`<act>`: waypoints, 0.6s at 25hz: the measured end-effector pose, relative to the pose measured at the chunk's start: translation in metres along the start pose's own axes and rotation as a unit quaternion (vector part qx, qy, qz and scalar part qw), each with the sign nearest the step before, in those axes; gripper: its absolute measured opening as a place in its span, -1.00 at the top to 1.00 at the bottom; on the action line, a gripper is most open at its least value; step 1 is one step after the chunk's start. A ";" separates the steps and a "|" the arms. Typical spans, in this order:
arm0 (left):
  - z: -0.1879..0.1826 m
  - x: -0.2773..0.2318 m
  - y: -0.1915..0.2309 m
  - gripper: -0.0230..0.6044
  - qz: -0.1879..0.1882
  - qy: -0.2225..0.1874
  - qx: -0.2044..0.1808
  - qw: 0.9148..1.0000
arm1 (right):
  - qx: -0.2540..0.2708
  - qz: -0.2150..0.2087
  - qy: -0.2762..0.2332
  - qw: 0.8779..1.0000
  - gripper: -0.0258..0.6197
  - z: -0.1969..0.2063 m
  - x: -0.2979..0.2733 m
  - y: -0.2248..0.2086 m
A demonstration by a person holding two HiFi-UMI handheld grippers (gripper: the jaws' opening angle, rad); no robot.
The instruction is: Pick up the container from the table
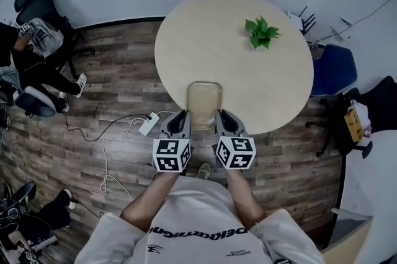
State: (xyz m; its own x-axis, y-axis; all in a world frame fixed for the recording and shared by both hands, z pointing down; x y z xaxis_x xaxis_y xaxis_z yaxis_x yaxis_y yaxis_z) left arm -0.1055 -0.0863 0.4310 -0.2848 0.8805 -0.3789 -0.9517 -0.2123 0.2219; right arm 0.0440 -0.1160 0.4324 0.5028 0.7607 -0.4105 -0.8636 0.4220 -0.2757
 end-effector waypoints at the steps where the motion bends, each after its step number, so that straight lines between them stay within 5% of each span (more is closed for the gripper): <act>1: -0.002 0.005 -0.003 0.79 0.001 -0.003 -0.002 1.000 | 0.001 -0.002 -0.003 1.000 0.73 -0.002 0.006 0.002; 15: -0.013 0.061 -0.041 0.79 -0.013 -0.068 -0.018 0.997 | 0.039 -0.022 -0.063 0.997 0.73 -0.015 0.068 0.017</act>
State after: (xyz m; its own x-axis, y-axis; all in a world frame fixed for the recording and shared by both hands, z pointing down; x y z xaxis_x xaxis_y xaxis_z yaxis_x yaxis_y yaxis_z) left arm -0.0852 -0.0295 0.3870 -0.2443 0.9348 -0.2579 -0.9627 -0.2019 0.1801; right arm 0.0640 -0.0641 0.3867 0.5364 0.7938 -0.2865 -0.8432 0.4901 -0.2209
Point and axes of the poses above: the fingertips, and each gripper's own axes: x backward along the fingers, y to its left, z out of its underside, the point moved 5 cm from there along x, backward along the fingers, and after that the axes turned 1 degree about -x, right-handed, at the moved point
